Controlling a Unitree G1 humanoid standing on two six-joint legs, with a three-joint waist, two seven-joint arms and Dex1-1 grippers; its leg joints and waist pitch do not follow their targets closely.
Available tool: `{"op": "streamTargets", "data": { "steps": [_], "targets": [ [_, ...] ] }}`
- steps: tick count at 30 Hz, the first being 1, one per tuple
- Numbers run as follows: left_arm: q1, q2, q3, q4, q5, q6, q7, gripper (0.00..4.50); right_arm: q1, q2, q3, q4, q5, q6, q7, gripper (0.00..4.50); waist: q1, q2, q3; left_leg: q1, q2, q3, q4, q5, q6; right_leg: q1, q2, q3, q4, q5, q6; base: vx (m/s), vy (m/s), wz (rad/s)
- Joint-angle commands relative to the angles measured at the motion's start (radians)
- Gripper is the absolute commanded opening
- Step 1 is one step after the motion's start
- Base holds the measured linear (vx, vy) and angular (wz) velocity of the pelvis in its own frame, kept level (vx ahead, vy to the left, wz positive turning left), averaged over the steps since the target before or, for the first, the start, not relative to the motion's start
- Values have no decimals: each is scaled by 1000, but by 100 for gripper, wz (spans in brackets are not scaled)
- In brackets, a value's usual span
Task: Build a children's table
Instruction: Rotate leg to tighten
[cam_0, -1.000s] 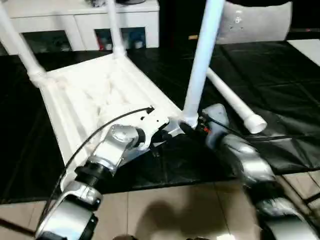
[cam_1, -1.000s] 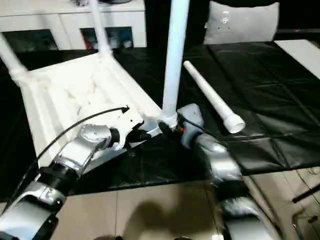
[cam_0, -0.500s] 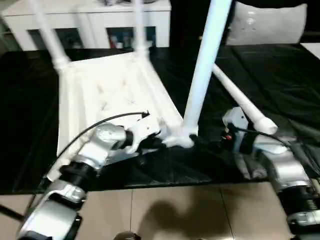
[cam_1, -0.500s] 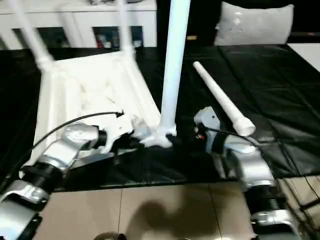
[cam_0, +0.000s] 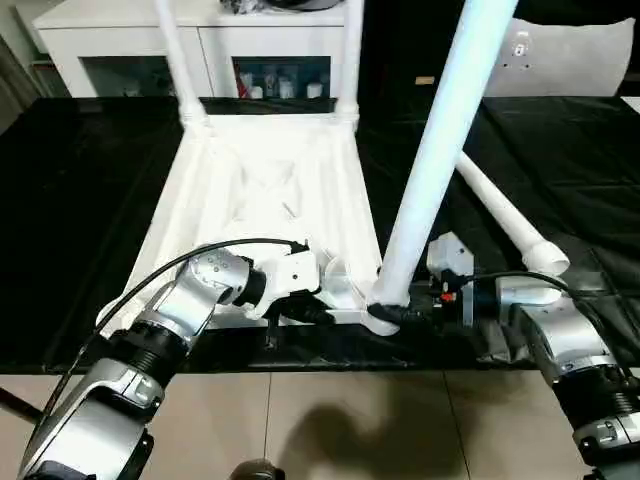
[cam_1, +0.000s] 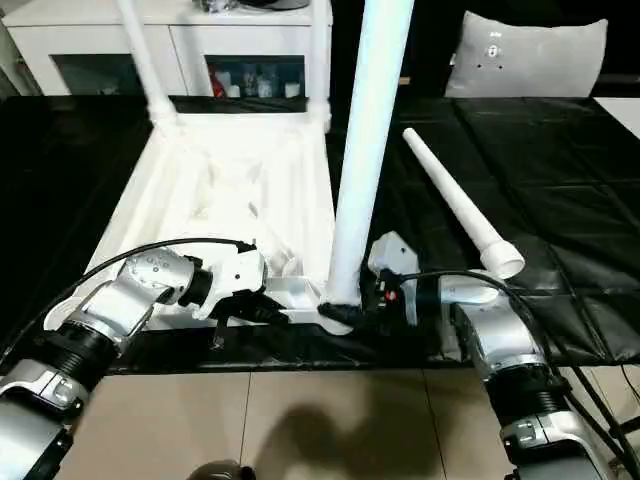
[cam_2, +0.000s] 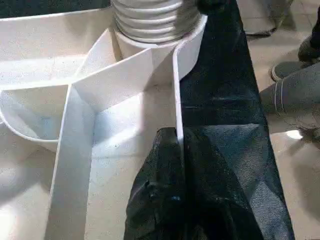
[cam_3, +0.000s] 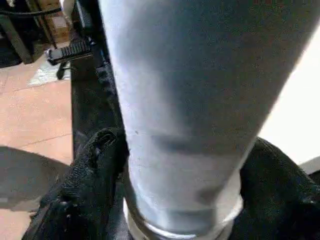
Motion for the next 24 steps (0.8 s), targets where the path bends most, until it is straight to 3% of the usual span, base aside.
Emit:
{"op": "streamTargets", "data": {
  "steps": [1, 5, 8, 12, 16, 18, 21, 22, 24],
  "targets": [
    [6, -2, -45, -1, 28, -17, -33, 0, -16, -9, 13, 6, 9, 17, 33, 319, -5, -12, -67, 12, 58, -13, -62, -162, 74, 53, -77, 47, -65, -148, -240, 0, 0, 0],
    [8, 0, -44, -3, 25, -12, -36, 0, -15, -6, 11, 9, 13, 31, 44, 281, -6, -13, -66, 13, 59, -13, -62, -174, 68, 51, -77, 47, -66, -169, -236, 0, 0, 0],
    [21, -7, -27, -14, -2, 28, -45, 0, 0, 19, -9, -9, 69, 102, 62, 272, -6, -15, -67, 10, 58, -13, -60, -153, 75, 52, -76, 47, -62, -150, -240, 0, 0, 0],
    [37, -39, 11, -54, -42, 135, 2, 0, 22, 74, -19, -45, 72, 180, -53, 267, -9, -12, -66, 10, 59, -13, -61, -144, 73, 50, -76, 47, -61, -146, -245, 0, 0, 0],
    [37, -116, 63, -68, -60, 252, 142, 0, -4, 197, -62, -1, 25, 209, -317, 267, -34, -11, -56, 14, 52, -20, -76, -256, 9, 50, -80, 46, -84, -354, -191, 0, 0, 0],
    [34, -139, 76, -68, -61, 280, 181, 0, -20, 227, -82, 24, 24, 219, -383, 267, -52, -12, -54, 12, 50, -24, -79, -282, -9, 50, -78, 44, -88, -397, -175, 0, 0, 0],
    [18, -222, 126, -58, -63, 366, 334, 0, -70, 306, -132, 107, 7, 243, -566, 267, -72, -12, -53, 11, 44, -24, -77, -286, -5, 49, -77, 43, -97, -423, -160, 0, 0, 0],
    [3, -266, 152, -40, -60, 390, 419, 0, -98, 331, -143, 165, -20, 224, -661, 267, -80, -11, -53, 14, 45, -23, -75, -289, -8, 43, -77, 44, -96, -427, -167, 0, 0, 0],
    [-8, -294, 173, -25, -60, 394, 483, 0, -112, 337, -137, 200, -51, 196, -715, 267, -88, -14, -56, 15, 39, -21, -70, -278, -2, 46, -75, 43, -101, -428, -163, 0, 0, 0]
  ]
}}
